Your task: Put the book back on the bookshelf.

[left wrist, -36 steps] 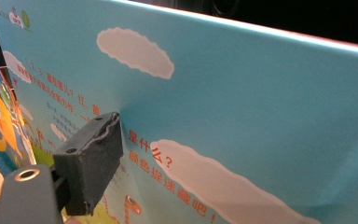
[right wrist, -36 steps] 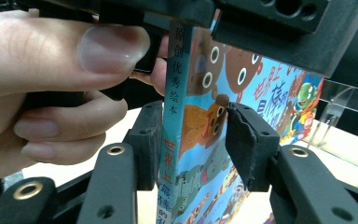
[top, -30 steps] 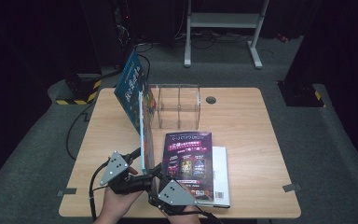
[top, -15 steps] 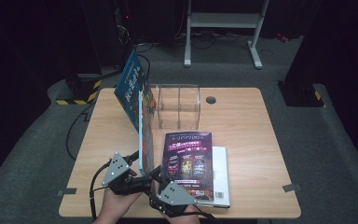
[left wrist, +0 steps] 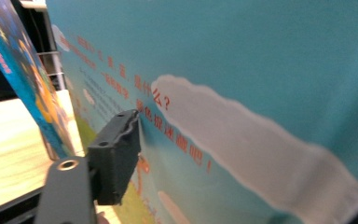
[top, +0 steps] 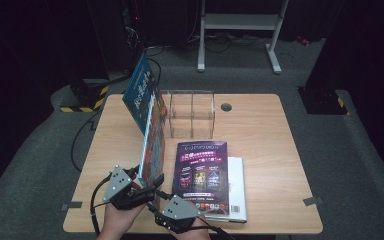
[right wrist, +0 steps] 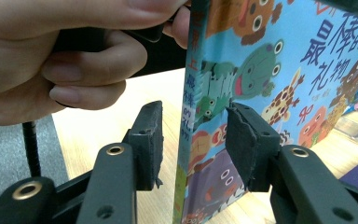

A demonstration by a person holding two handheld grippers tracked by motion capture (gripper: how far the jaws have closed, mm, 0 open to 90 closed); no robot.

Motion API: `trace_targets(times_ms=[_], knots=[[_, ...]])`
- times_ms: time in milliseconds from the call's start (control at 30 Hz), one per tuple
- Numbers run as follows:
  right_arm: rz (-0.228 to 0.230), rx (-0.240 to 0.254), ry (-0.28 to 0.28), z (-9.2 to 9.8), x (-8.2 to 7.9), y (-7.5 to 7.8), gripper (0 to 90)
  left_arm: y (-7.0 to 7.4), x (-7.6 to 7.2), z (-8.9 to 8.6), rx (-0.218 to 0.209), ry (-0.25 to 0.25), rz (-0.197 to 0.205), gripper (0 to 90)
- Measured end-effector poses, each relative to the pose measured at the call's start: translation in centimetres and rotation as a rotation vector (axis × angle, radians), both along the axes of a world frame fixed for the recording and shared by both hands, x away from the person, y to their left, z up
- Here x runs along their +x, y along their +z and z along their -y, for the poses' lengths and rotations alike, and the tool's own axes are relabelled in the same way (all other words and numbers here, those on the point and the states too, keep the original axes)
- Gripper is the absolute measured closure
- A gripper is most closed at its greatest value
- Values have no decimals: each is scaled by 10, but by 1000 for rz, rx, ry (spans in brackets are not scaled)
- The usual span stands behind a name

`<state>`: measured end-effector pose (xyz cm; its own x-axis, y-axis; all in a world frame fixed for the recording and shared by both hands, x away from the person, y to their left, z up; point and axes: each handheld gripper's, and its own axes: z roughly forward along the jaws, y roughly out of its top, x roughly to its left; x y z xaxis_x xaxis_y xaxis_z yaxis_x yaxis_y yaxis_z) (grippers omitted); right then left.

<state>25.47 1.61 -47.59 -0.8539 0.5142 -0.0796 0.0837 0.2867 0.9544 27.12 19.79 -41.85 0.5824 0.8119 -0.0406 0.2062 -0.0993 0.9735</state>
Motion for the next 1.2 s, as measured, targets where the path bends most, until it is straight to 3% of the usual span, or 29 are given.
trace_targets(times_ms=[133,400,600,767,933,1000,1100,1200], knots=[[2,-11,-7,6,-3,0,541,-2,-3,2,8,27,20,357],[-6,8,-76,49,-5,3,525,-9,-10,4,26,77,54,422],[-9,27,-196,91,9,5,527,-15,-14,4,47,121,69,468],[-2,10,-313,134,24,8,535,-17,-16,4,46,139,68,481],[-4,-10,-429,174,36,6,542,-20,-18,6,82,147,78,499],[-35,-3,-471,183,41,1,542,-22,-19,6,82,150,79,505],[-41,9,-500,189,44,-4,538,-25,-20,6,98,153,86,512],[-23,-15,-530,195,48,-8,538,-24,-21,8,120,162,91,519]])
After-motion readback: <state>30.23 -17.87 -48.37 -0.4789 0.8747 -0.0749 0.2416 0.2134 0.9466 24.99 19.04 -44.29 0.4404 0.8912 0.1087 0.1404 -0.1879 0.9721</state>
